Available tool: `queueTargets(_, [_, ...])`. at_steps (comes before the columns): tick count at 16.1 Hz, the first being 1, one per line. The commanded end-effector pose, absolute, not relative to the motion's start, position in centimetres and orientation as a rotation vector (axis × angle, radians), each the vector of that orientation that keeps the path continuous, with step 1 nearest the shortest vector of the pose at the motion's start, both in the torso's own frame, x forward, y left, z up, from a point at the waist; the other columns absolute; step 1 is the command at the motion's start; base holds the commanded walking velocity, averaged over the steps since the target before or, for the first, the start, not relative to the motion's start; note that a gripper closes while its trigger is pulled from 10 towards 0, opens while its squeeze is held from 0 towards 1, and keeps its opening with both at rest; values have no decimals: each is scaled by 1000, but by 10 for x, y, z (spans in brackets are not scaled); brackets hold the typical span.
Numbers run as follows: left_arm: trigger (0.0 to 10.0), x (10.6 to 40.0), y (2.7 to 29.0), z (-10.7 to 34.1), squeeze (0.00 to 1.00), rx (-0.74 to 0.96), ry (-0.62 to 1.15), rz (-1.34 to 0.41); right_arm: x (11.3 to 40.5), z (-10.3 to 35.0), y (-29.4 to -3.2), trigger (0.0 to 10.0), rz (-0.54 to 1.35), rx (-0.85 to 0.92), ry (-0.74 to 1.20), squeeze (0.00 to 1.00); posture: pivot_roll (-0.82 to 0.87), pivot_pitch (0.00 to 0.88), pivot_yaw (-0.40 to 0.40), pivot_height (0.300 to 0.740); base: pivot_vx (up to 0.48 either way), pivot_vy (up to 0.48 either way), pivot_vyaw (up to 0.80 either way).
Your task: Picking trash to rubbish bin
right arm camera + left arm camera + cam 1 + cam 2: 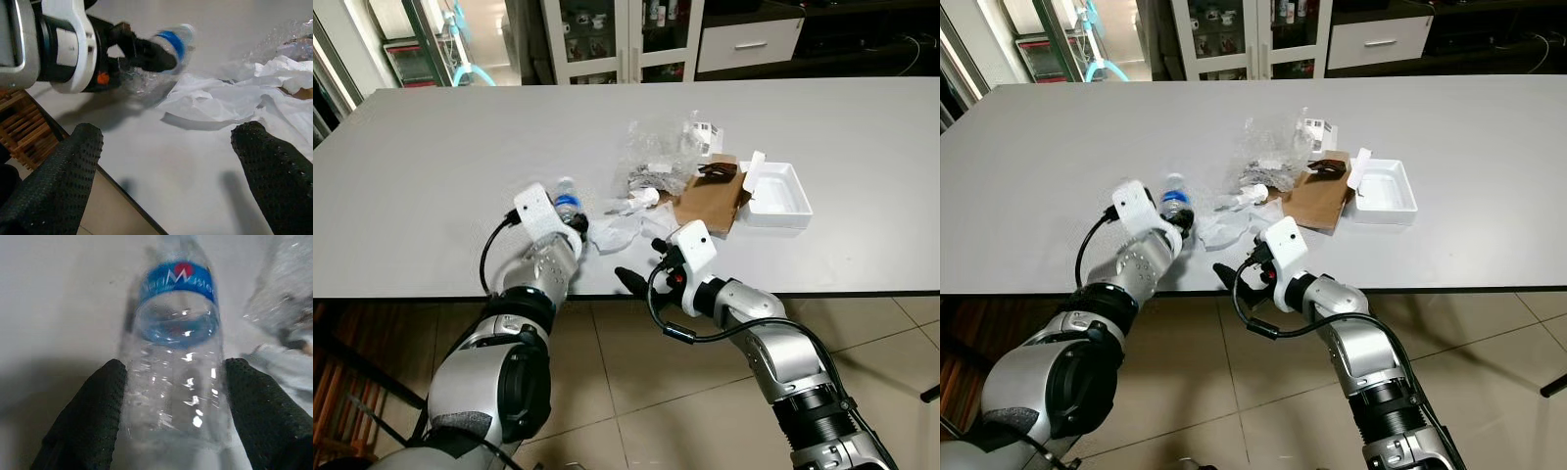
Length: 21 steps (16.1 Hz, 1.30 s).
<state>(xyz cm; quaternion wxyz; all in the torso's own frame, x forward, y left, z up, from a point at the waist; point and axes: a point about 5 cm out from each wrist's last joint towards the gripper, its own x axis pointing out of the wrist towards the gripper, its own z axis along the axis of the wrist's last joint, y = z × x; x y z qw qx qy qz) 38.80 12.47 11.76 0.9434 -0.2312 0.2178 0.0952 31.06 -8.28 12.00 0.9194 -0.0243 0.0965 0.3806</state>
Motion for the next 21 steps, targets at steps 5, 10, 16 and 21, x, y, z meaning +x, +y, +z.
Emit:
queueTargets(5, [10000,382,132,105,0,-432,486,255,307,121,-80,10000,798,-41,199,0,-89,49,57,740,0,0,0])
queueTargets(10, [157,383,135,108,0,-429,468,275,307,120,-80,10000,794,-42,202,0,-88,49,58,740,0,0,0])
queueTargets(16, [0,384,135,110,0,-404,450,272,307,118,-80,10000,793,-41,206,0,-87,49,58,740,0,0,0])
queueTargets(21, [10000,390,137,123,0,-324,353,257,307,118,-80,10000,790,-42,206,0,-87,46,61,740,0,0,0])
